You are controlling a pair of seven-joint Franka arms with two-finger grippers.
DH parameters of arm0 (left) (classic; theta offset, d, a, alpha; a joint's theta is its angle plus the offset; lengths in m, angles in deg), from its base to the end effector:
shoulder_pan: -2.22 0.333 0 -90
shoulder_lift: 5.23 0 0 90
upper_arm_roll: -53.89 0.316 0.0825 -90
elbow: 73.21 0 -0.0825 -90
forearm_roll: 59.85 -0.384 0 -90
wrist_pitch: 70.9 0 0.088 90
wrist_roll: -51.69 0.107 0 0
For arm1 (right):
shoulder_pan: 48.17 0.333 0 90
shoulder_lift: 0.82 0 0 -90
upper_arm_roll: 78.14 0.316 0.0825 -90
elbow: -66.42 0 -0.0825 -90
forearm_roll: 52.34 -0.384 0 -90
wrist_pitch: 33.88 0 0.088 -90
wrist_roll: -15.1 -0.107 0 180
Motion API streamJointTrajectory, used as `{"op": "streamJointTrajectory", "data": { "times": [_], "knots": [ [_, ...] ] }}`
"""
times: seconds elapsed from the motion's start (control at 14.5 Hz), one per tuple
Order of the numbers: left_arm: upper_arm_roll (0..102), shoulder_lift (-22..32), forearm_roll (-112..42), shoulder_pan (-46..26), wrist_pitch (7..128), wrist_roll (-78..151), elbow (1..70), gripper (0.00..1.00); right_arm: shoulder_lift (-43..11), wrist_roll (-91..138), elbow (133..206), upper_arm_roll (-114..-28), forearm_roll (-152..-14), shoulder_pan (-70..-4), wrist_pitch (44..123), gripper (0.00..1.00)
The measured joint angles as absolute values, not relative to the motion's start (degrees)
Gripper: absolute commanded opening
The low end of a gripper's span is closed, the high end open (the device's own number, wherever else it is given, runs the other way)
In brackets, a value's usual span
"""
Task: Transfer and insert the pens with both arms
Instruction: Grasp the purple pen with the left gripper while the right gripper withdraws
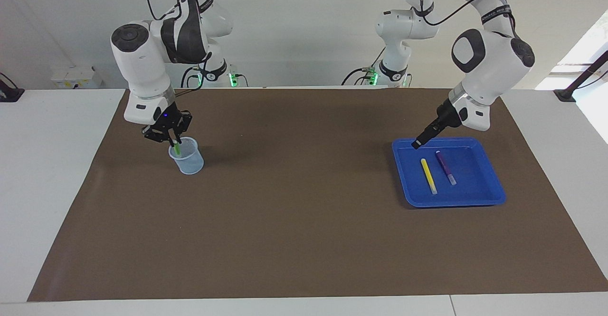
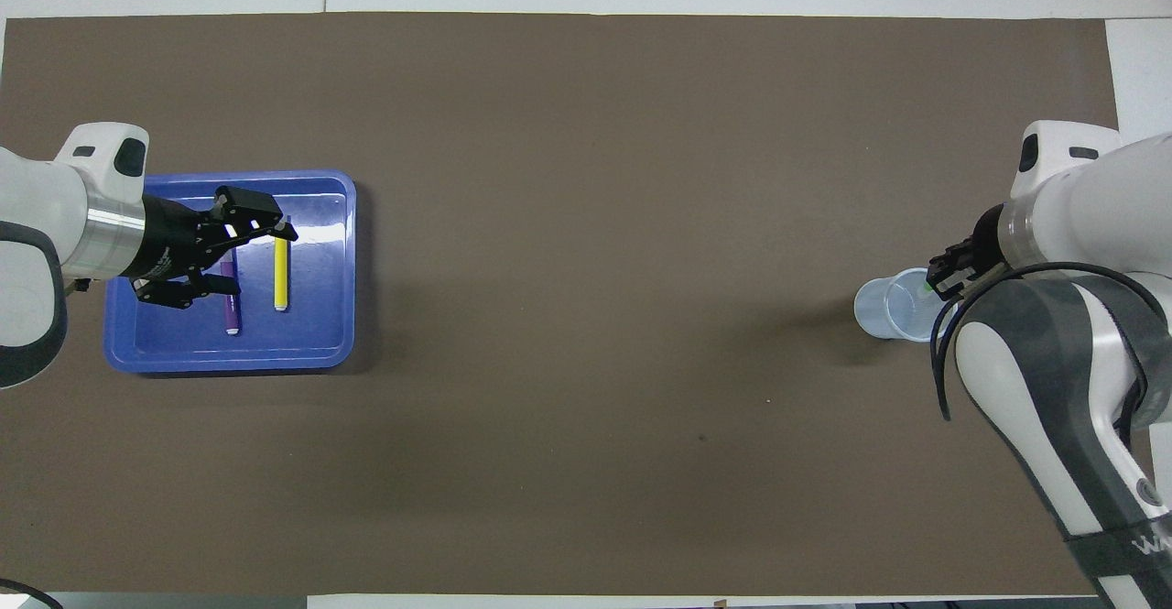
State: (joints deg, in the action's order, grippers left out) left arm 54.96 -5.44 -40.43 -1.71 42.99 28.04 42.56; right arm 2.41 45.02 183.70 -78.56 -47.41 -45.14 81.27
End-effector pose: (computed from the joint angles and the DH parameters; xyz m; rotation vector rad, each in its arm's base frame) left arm 0.5480 -0.0481 0.4517 2.7548 0.7119 -0.1414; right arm 0.5387 0.0194 0.4669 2.9231 0.9100 0.0004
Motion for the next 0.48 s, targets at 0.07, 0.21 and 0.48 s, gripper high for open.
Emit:
{"op": "streamJointTrajectory", "data": {
  "times": [0.07, 0.21, 0.48],
  "knots": [
    [54.99, -4.85, -41.14, -0.32, 43.1, 32.5, 42.57, 1.0, 2.41, 45.02, 183.78, -78.55, -47.41, -45.14, 81.27, 0.87],
    [55.0, -3.35, -44.77, 0.99, 44.44, 39.36, 42.61, 1.0, 2.42, 45.02, 183.81, -78.54, -47.41, -45.14, 81.27, 1.0],
    [54.91, 1.48, -53.67, 1.14, 51.08, 50.74, 42.65, 1.0, 2.59, 44.98, 182.33, -78.38, -48.6, -45.13, 80.66, 1.0]
  ]
}}
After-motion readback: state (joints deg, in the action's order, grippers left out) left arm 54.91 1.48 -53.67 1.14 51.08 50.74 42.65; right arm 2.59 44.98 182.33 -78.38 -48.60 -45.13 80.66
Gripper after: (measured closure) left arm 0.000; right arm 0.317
